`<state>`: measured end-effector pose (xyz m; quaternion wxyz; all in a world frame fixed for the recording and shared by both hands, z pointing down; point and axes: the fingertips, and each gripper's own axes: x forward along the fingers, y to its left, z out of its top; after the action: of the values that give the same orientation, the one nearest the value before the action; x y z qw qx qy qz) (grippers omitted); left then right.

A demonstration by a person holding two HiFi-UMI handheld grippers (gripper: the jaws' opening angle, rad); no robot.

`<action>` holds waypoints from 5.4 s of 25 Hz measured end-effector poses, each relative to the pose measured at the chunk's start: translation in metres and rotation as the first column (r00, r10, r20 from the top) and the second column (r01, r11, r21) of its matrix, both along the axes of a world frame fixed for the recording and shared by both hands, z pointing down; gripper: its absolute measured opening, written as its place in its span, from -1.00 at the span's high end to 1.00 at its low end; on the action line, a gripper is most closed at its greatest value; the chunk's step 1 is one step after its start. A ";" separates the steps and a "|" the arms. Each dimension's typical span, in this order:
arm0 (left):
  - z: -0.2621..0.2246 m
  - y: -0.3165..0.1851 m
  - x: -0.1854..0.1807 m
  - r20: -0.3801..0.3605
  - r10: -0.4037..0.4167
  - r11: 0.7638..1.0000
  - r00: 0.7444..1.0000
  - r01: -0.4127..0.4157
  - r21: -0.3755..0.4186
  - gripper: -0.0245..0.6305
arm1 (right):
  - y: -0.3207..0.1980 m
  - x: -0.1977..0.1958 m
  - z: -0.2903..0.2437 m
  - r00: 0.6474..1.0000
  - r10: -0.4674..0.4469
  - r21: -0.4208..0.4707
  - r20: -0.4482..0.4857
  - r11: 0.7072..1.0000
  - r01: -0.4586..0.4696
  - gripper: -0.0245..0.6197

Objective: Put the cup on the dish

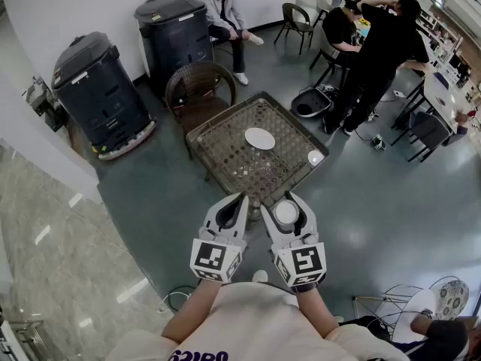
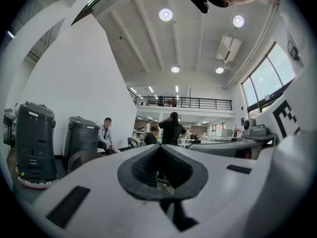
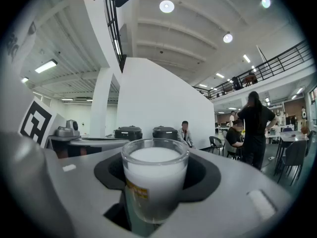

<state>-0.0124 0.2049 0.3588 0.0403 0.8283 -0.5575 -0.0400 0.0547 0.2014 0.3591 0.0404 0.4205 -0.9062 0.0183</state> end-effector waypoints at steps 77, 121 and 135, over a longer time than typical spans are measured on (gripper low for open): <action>0.081 -0.350 -0.049 0.080 -0.160 0.983 0.984 0.166 -0.078 0.92 | -0.372 -0.021 0.102 0.995 0.099 0.007 -0.014 0.995 -0.099 0.16; 0.288 -0.450 -0.079 0.051 0.069 0.938 0.996 -0.047 -0.343 0.92 | -0.479 -0.082 0.372 0.975 0.147 -0.206 -0.166 0.962 -0.180 0.16; 0.359 -0.443 -0.075 0.027 0.140 0.877 0.990 -0.111 -0.467 0.92 | -0.503 -0.091 0.475 0.952 0.122 -0.408 -0.280 0.883 -0.233 0.16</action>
<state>-0.0877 -0.2381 0.7181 0.2232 0.8297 -0.4970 0.1219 -0.0368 -0.3021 0.8342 0.2438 0.4815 -0.8241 0.1719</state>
